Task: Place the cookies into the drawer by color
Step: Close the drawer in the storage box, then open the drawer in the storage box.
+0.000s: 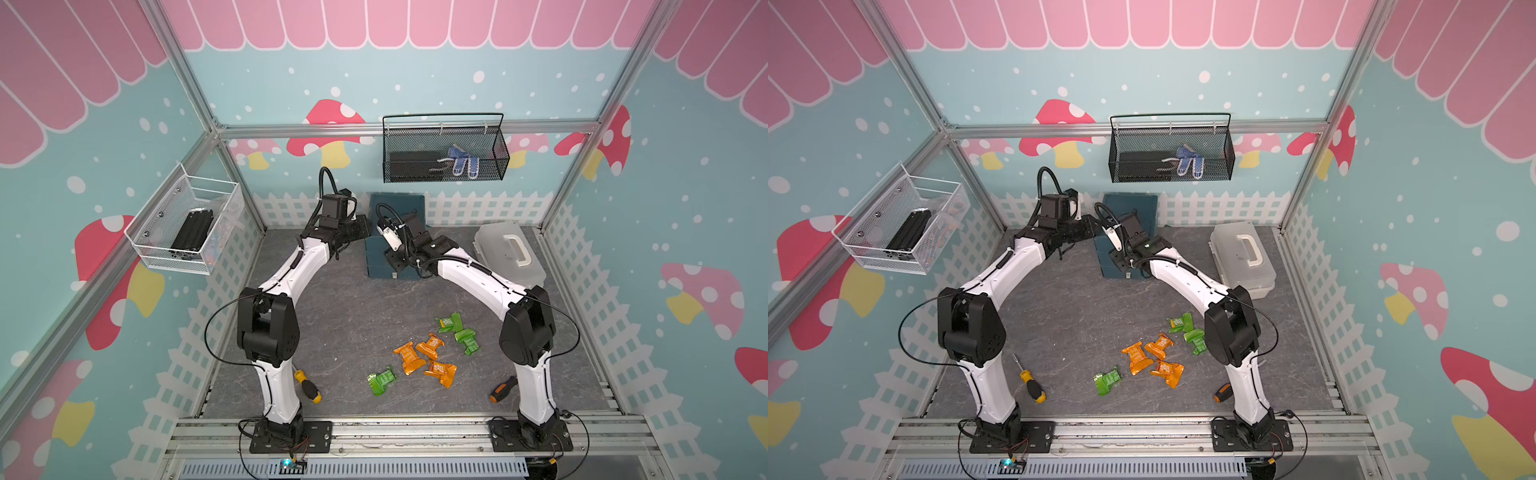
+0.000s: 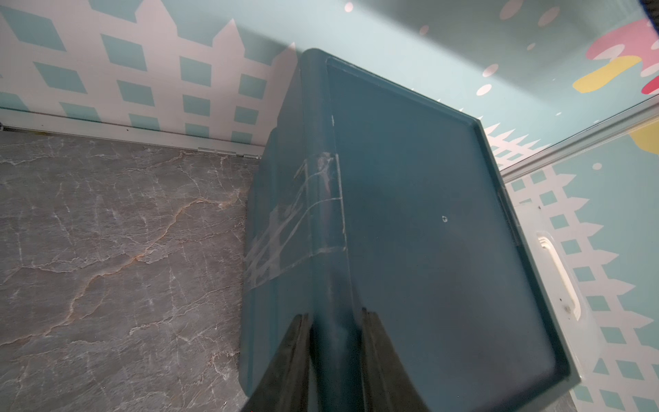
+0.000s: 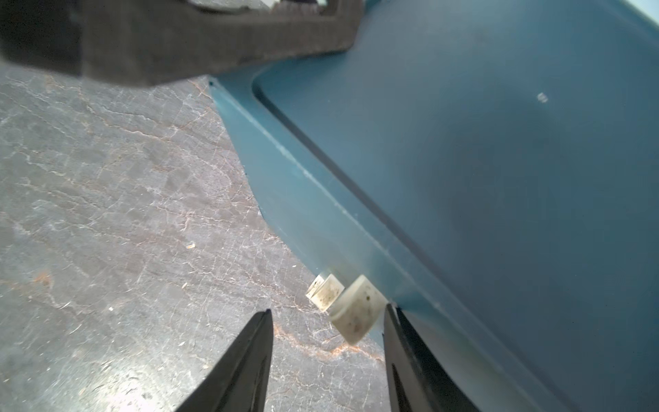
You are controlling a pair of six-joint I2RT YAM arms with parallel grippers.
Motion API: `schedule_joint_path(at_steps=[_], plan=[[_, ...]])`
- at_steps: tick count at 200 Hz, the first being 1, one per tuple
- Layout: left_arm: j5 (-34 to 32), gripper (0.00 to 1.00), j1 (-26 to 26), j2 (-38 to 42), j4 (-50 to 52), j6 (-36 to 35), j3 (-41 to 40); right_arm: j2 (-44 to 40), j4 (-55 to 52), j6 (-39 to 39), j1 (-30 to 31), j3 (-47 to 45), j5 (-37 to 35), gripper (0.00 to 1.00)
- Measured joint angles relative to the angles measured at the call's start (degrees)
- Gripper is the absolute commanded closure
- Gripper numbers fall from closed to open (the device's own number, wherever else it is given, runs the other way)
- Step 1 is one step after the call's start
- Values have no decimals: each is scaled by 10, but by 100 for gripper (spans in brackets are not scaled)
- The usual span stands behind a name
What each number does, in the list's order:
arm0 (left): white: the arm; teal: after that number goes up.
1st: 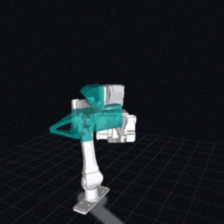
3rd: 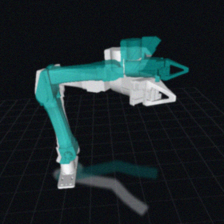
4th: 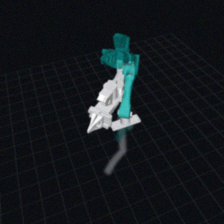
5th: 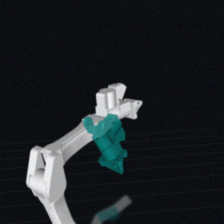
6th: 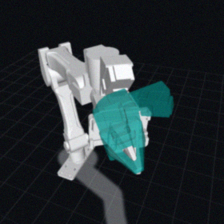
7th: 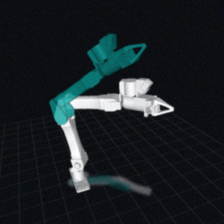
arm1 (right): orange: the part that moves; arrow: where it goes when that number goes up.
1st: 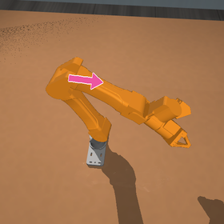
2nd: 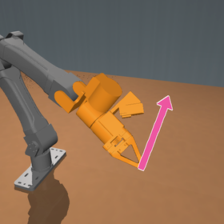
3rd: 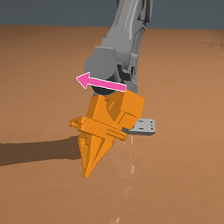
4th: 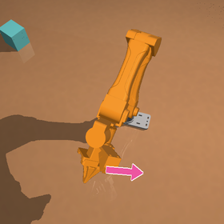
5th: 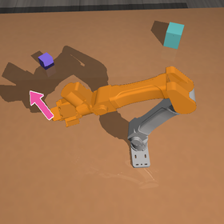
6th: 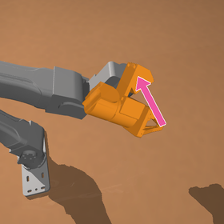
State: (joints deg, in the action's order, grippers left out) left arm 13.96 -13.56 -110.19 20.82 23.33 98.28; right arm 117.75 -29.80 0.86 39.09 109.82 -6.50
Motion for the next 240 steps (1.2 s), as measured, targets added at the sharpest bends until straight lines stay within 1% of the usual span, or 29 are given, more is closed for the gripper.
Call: schedule_joint_path(at_steps=[48, 62, 74, 83, 100, 115, 127, 138, 139, 141, 142, 145, 158, 167, 193, 200, 215, 230, 240], plan=[[-10, 73, -4, 2, 1, 0, 0, 0, 2, -7, 3, -3, -14, 47], [-12, 71, -5, 5, 2, 0, -3, -1, 7, -9, 3, -10, -14, 47], [-12, 60, -8, 10, 7, 0, -6, -6, 17, -9, 3, -26, -14, 46], [-12, 55, -12, 14, 11, 0, -7, -15, 28, -9, 3, -46, -9, 44], [-10, 48, -18, 25, 11, 3, -12, -45, 46, -7, 1, -92, 13, 39], [-5, 42, -20, 40, 7, 7, -22, -88, 59, 0, 0, -134, 31, 34], [-2, 30, -20, 59, -12, 17, -41, -125, 72, 4, 0, -158, 37, 27], [1, 21, -21, 91, -50, 33, -85, -159, 84, 9, 0, -174, 34, 20], [2, 20, -21, 93, -52, 34, -88, -163, 86, 9, 0, -176, 35, 20], [4, 7, -21, 101, -58, 35, -97, -168, 87, 11, 0, -177, 33, 19], [4, 4, -21, 103, -60, 35, -101, -172, 89, 15, 0, -179, 32, 18], [5, 1, -21, 115, -76, 45, -118, -180, 94, 12, 0, -182, 31, 16], [12, 1, -22, 158, -126, 68, -178, -216, 113, 17, -2, -197, 24, 2], [17, 1, -22, 185, -160, 84, -218, -234, 123, 19, -5, -205, 20, 1], [25, 1, -23, 254, -287, 148, -342, -248, 146, 28, -22, -209, 5, 1], [27, 1, -24, 270, -319, 168, -377, -245, 148, 34, -31, -209, 5, 3], [26, 1, -29, 296, -363, 205, -438, -226, 144, 57, -58, -198, 26, 11], [17, 1, -44, 310, -391, 236, -480, -189, 140, 83, -92, -165, 59, 15], [11, 1, -56, 315, -420, 256, -508, -161, 136, 101, -111, -137, 76, 16]])
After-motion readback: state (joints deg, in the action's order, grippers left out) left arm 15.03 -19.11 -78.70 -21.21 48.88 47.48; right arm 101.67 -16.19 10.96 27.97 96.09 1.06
